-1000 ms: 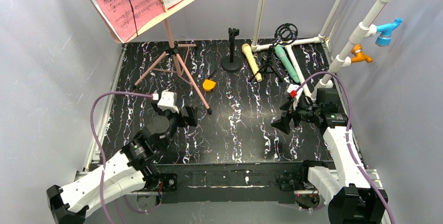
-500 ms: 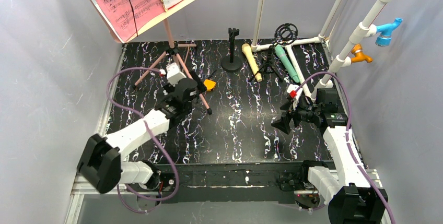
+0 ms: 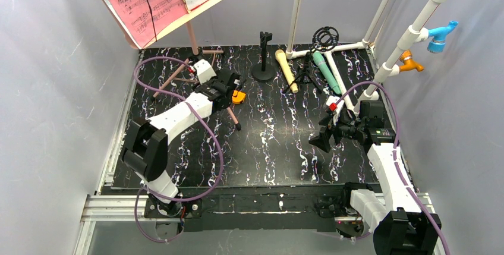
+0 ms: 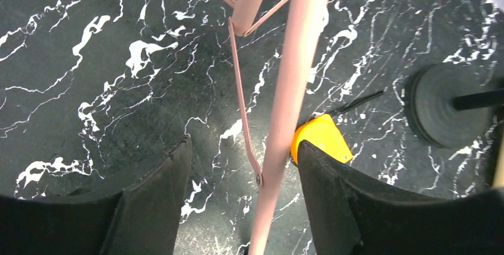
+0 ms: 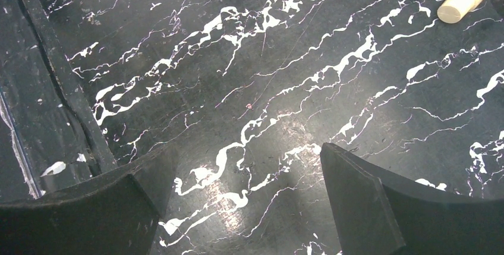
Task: Pack up the instrument practice props
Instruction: Move the music stand to the center of the board.
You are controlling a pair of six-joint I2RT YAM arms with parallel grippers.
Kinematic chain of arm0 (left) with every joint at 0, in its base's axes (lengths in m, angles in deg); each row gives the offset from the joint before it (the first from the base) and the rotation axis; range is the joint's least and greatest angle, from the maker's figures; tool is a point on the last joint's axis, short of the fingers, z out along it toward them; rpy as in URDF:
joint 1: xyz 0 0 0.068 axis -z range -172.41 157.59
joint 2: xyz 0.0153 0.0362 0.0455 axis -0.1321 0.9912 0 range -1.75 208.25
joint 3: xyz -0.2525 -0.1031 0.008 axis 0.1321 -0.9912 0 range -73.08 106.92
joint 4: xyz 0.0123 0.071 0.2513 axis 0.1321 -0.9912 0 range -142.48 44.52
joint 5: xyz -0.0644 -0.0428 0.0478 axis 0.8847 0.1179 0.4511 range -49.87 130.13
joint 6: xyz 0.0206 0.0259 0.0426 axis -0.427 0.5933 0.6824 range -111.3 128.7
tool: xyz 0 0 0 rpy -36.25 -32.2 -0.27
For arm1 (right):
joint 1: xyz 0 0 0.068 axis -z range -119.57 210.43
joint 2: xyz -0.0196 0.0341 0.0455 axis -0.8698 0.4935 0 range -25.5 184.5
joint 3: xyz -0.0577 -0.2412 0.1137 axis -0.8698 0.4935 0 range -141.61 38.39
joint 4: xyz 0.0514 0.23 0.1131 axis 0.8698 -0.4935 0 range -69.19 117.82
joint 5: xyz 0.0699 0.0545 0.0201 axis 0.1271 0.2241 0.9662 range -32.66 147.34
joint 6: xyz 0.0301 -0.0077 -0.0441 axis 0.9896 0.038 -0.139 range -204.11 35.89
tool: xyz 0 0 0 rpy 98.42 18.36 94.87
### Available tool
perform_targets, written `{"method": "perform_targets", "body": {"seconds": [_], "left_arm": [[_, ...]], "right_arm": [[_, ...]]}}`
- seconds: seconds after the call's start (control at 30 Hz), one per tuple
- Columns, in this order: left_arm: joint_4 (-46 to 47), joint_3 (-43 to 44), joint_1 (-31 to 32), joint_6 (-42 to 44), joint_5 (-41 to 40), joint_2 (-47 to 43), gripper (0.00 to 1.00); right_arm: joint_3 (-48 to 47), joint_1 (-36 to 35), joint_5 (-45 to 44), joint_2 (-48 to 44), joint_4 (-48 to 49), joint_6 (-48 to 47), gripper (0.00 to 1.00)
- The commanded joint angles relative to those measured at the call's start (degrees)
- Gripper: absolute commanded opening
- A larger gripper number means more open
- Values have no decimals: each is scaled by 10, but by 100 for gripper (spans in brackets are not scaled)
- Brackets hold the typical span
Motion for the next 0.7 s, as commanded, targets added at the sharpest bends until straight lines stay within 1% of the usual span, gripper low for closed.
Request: {"method": "perform_targets", "body": {"seconds": [0.0, 0.07, 0.13, 0.3, 0.4, 0.47, 0.57, 0.67], "left_arm": [[-61, 38, -13, -4, -33, 25, 59], [-56, 44, -15, 9, -34, 35, 52], [-50, 47, -17, 19, -39, 39, 47], [-26, 51, -24, 46, -33, 46, 39], [-12, 51, -26, 59, -31, 50, 37], [6, 44, -26, 70, -28, 48, 34], [31, 27, -26, 85, -22, 40, 24], [50, 14, -26, 98, -15, 32, 11]], "right_arm": [[4, 3, 2, 0, 7, -5, 98], [4, 3, 0, 1, 6, -6, 98], [4, 3, 0, 1, 7, -5, 98], [4, 3, -1, 3, 7, -6, 98], [5, 3, -2, 3, 8, -5, 98], [5, 3, -3, 4, 8, -5, 98], [5, 3, -2, 4, 8, -6, 98], [5, 3, -3, 4, 8, -5, 98]]}}
